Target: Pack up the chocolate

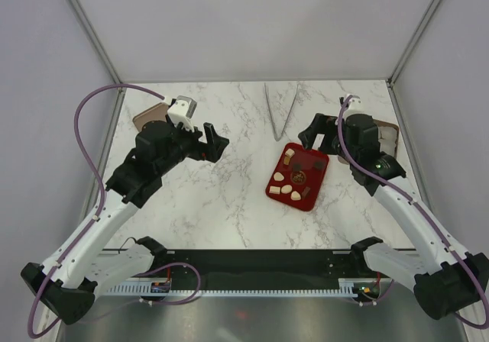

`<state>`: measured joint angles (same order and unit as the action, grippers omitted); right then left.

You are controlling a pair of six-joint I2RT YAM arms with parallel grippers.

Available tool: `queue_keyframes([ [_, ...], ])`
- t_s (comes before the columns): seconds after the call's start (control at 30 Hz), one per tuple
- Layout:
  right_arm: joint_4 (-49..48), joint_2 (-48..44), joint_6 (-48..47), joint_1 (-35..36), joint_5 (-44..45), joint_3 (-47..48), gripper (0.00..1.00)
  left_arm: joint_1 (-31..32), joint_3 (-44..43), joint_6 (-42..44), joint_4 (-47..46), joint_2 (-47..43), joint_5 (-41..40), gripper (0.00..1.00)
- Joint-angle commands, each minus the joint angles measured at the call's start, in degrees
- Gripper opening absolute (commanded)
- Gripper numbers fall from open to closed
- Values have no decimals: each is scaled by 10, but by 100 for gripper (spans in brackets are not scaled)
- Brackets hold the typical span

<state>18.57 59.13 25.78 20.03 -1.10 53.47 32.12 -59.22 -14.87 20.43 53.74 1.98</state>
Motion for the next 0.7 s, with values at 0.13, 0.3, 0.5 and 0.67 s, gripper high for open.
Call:
queue_keyframes([
  [0.13, -6, 15, 2, -1, 37, 47, 98, 2, 7, 27, -26, -14, -46, 100],
  [0.3, 0, 54, -9, -2, 81, 87, 98, 2, 11, 29, -26, -22, -85, 99],
  [0.5, -28, 168, -11, -1, 106, 141, 96, 1, 17, 27, -26, -39, -133, 98],
  [0.67, -35, 314, -18, 6, 143, 217, 95, 1, 21, 27, -26, -46, -160, 98],
])
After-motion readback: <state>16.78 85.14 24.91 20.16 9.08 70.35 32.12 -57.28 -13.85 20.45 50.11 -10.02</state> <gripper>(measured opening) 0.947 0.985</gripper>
